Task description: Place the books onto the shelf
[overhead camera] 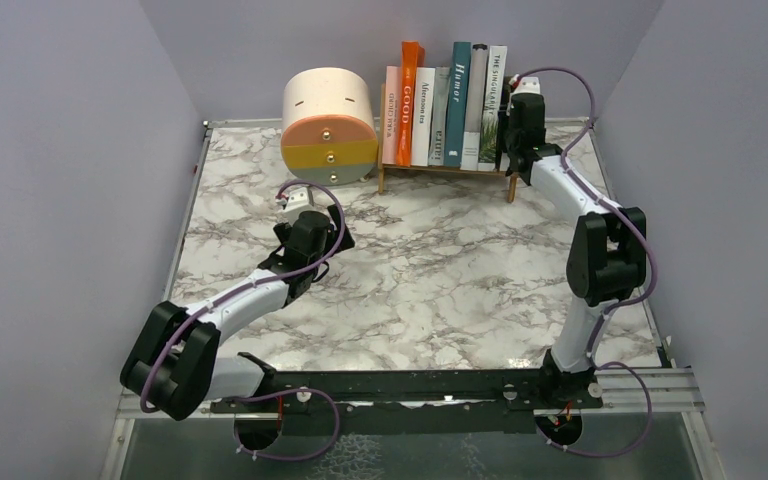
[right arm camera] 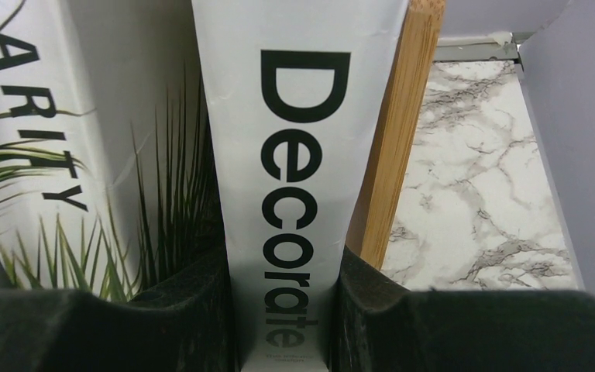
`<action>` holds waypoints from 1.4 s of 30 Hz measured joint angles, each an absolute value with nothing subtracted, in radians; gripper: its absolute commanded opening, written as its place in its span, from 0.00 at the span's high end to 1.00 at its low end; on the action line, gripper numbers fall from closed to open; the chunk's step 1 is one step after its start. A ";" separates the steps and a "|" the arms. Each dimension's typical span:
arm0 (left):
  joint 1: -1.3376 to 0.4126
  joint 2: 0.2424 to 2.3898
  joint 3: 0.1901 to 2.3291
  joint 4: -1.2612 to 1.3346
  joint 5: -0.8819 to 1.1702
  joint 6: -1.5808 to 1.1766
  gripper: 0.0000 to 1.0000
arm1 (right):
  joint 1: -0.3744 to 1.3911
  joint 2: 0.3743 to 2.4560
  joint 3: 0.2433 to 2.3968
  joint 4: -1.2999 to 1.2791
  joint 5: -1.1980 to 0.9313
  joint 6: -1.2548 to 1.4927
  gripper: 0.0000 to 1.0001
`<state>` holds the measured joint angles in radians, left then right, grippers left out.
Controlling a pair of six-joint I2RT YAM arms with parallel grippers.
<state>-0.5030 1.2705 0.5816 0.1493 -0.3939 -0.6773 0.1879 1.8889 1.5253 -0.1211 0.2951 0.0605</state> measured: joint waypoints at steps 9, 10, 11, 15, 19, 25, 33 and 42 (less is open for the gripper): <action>-0.498 1.290 0.582 0.156 -0.386 -0.677 0.01 | 0.175 1.898 1.522 -0.106 0.274 0.082 0.65; -0.498 1.291 0.582 0.156 -0.385 -0.677 0.01 | 0.175 1.895 1.514 -0.096 0.273 0.085 0.60; -0.498 1.291 0.582 0.156 -0.385 -0.677 0.01 | 0.173 1.890 1.501 -0.081 0.271 0.089 0.57; -0.496 1.294 0.582 0.157 -0.385 -0.677 0.01 | 0.171 1.861 1.464 -0.051 0.257 0.113 0.49; -0.496 1.297 0.582 0.157 -0.382 -0.677 0.01 | 0.171 1.808 1.438 -0.049 0.247 0.135 0.44; -0.493 1.298 0.582 0.157 -0.381 -0.675 0.01 | 0.176 1.698 1.419 -0.036 0.245 0.165 0.37; -0.491 1.240 0.582 0.165 -0.373 -0.659 0.01 | 0.177 1.429 1.276 -0.020 0.239 0.236 0.25; -0.491 1.170 0.582 0.171 -0.374 -0.646 0.01 | 0.178 0.943 0.802 0.125 0.217 0.411 0.03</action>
